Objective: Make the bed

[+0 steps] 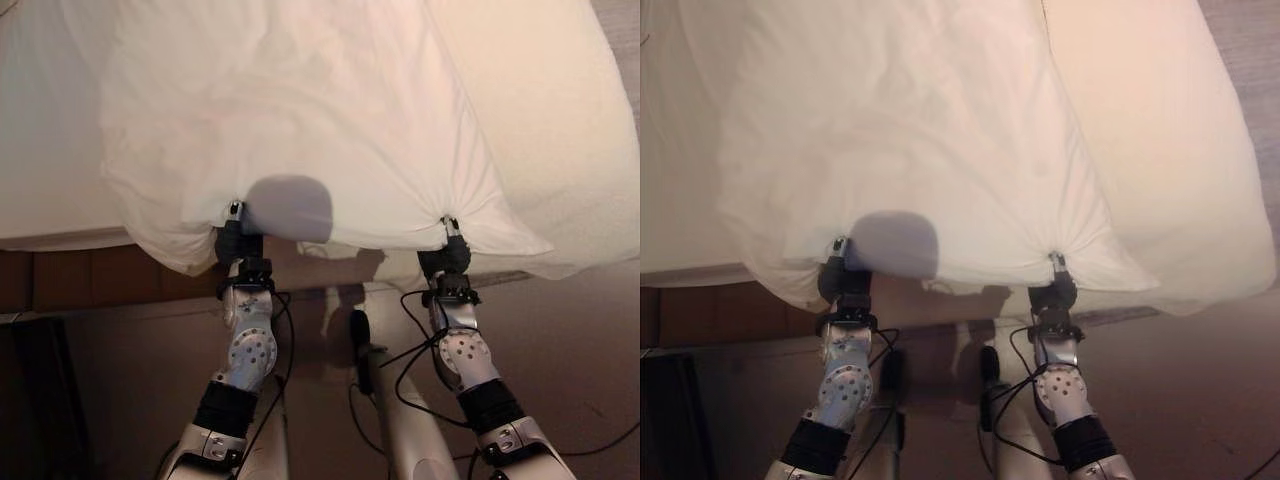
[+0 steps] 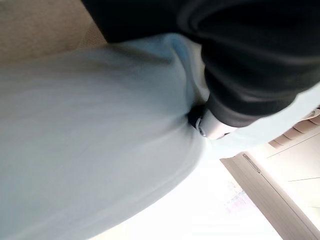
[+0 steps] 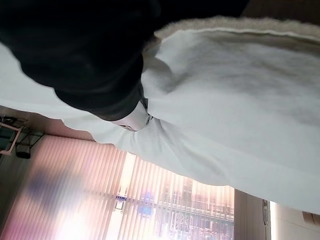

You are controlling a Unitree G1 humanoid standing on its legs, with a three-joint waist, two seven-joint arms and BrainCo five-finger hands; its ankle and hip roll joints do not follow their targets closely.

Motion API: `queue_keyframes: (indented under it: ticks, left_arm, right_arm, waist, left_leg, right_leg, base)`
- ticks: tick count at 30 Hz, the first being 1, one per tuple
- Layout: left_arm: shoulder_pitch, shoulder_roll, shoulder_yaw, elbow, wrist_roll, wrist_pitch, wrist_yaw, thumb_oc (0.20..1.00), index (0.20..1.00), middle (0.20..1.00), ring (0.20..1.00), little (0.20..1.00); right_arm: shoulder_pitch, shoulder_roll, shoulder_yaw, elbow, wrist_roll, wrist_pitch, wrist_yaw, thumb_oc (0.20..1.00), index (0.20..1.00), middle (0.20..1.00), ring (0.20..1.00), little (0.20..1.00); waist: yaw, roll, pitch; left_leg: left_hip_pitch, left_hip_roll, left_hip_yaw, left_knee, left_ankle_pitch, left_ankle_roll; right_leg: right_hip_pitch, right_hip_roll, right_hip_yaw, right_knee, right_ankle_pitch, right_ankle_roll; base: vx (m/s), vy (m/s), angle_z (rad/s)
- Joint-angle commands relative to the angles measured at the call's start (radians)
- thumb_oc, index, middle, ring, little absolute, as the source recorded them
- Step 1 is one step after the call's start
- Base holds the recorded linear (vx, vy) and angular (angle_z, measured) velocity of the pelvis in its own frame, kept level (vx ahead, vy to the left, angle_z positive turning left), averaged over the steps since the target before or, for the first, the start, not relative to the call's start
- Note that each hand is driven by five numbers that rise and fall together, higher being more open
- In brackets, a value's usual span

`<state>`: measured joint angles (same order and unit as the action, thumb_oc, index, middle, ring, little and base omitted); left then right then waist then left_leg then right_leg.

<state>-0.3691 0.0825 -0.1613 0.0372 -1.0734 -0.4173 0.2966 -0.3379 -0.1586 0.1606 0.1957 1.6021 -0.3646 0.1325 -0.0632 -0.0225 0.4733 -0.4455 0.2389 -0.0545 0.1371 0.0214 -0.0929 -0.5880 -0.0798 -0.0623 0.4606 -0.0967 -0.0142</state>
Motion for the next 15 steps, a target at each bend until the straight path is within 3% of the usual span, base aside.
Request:
queue_keyframes:
  ticks: [1,2,3,5,6,7,8,9,10,11,12,14,15]
  left_arm:
    - [0.019,0.065,0.056,-0.063,0.024,-0.07,-0.043,0.2,0.2,0.2,0.2,0.2]
    - [0.018,0.07,0.057,-0.054,0.02,-0.068,-0.047,0.2,0.2,0.2,0.2,0.2]
    - [0.017,0.07,0.057,-0.054,0.02,-0.068,-0.047,0.2,0.2,0.2,0.2,0.2]
    - [0.021,0.08,0.05,-0.053,0.008,-0.064,-0.058,0.2,0.2,0.2,0.2,0.2]
    - [0.037,0.091,0.052,-0.051,0.007,-0.059,-0.072,0.2,0.2,0.2,0.2,0.2]
    - [0.046,0.095,0.053,-0.051,0.009,-0.056,-0.073,0.2,0.2,0.2,0.2,0.2]
    - [0.046,0.095,0.054,-0.051,0.009,-0.056,-0.073,0.2,0.2,0.2,0.2,0.2]
    - [0.061,0.099,0.056,-0.05,0.009,-0.05,-0.077,0.2,0.2,0.2,0.2,0.2]
    - [0.068,0.104,0.057,-0.044,0.027,-0.04,-0.078,0.2,0.2,0.2,0.2,0.2]
    - [0.063,0.104,0.058,-0.041,0.035,-0.037,-0.085,0.2,0.2,0.2,0.2,0.2]
    - [0.063,0.104,0.058,-0.041,0.035,-0.037,-0.085,0.2,0.2,0.2,0.2,0.2]
    - [0.062,0.096,0.064,-0.039,0.039,-0.039,-0.074,0.2,0.2,0.2,0.2,0.2]
    - [0.068,0.084,0.074,-0.042,0.038,-0.04,-0.067,0.2,0.2,0.2,0.2,0.2]
  right_arm:
    - [0.102,-0.007,-0.054,-0.072,0.009,-0.039,0.04,0.2,0.2,0.2,0.2,0.2]
    - [0.12,0.002,-0.057,-0.081,0.007,-0.038,0.035,0.2,0.2,0.2,0.2,0.2]
    - [0.119,0.002,-0.057,-0.081,0.007,-0.038,0.035,0.2,0.2,0.2,0.2,0.2]
    - [0.133,0.004,-0.064,-0.096,-0.001,-0.029,0.032,0.2,0.2,0.2,0.2,0.2]
    - [0.139,0.009,-0.073,-0.102,-0.012,-0.02,0.033,0.2,0.2,0.2,0.2,0.2]
    - [0.134,0.017,-0.073,-0.106,-0.016,-0.018,0.037,0.2,0.2,0.2,0.2,0.2]
    - [0.134,0.018,-0.072,-0.106,-0.016,-0.018,0.037,0.2,0.2,0.2,0.2,0.2]
    - [0.132,0.023,-0.064,-0.107,-0.033,-0.016,0.032,0.2,0.2,0.2,0.2,0.2]
    - [0.136,0.024,-0.063,-0.114,-0.042,-0.011,0.032,0.2,0.2,0.2,0.2,0.2]
    - [0.144,0.015,-0.06,-0.112,-0.041,-0.007,0.037,0.2,0.2,0.2,0.2,0.2]
    - [0.144,0.015,-0.06,-0.112,-0.041,-0.007,0.037,0.2,0.2,0.2,0.2,0.2]
    - [0.137,0.015,-0.052,-0.093,-0.043,-0.008,0.03,0.2,0.2,0.2,0.2,0.2]
    - [0.136,0.013,-0.053,-0.077,-0.043,-0.007,0.033,0.2,0.2,0.2,0.2,0.2]
  waist:
    - [-0.009,0.025,-0.079]
    - [-0.009,0.025,-0.077]
    - [-0.01,0.026,-0.079]
    - [-0.014,0.029,-0.086]
    - [-0.012,0.034,-0.091]
    - [-0.01,0.037,-0.094]
    - [-0.011,0.036,-0.096]
    - [-0.004,0.041,-0.099]
    - [-0.005,0.043,-0.101]
    - [-0.013,0.039,-0.107]
    - [-0.014,0.039,-0.108]
    - [-0.009,0.03,-0.104]
    - [-0.006,0.022,-0.096]
  left_leg:
    - [-0.003,-0.035,0.032,-0.075,0.1,-0.013]
    - [-0.045,-0.088,0.045,0.056,0.028,0.002]
    - [-0.051,-0.089,0.044,0.06,0.029,0.003]
    - [-0.068,-0.152,0.046,0.135,-0.043,0.031]
    - [-0.073,-0.2,0.061,0.174,-0.08,0.064]
    - [-0.073,-0.212,0.07,0.178,-0.09,0.076]
    - [-0.077,-0.215,0.071,0.176,-0.086,0.077]
    - [-0.069,-0.22,0.092,0.179,-0.097,0.085]
    - [-0.061,-0.228,0.099,0.174,-0.097,0.092]
    - [-0.047,-0.244,0.122,0.144,-0.089,0.095]
    - [-0.048,-0.245,0.122,0.143,-0.088,0.095]
    - [-0.017,-0.269,0.146,0.096,-0.074,0.103]
    - [0.015,-0.292,0.176,0.035,-0.053,0.104]
  right_leg:
    - [0.065,-0.027,0.081,-0.143,0.083,0.138]
    - [0.106,-0.102,0.093,-0.206,0.14,0.166]
    - [0.103,-0.103,0.092,-0.21,0.144,0.167]
    - [0.16,-0.181,0.11,-0.291,0.215,0.183]
    - [0.175,-0.253,0.098,-0.343,0.358,0.185]
    - [0.172,-0.284,0.086,-0.379,0.426,0.19]
    - [0.17,-0.287,0.087,-0.383,0.431,0.191]
    - [0.179,-0.307,0.028,-0.421,0.452,0.198]
    - [0.188,-0.288,0.01,-0.41,0.401,0.185]
    - [0.185,-0.228,-0.009,-0.392,0.319,0.172]
    - [0.184,-0.229,-0.008,-0.392,0.319,0.172]
    - [0.161,-0.134,-0.034,-0.348,0.228,0.155]
    - [0.146,-0.036,-0.058,-0.271,0.166,0.14]
  base:
    - [0.06,0.678,0.25]
    - [0.05,0.403,0.48]
    - [0.09,0.606,0.68]
    - [0.11,0.664,0.68]
    - [0.14,0.871,0.62]
    - [0.1,0.63,0.47]
    - [0.08,0.412,0.07]
    - [0.06,0.372,-0.08]
    - [0.07,0.633,-0.3]
    - [0.02,0.43,-0.26]
    - [0.0,0.4,-0.27]
    - [-0.05,0.334,-0.2]
    - [-0.09,0.375,-0.36]
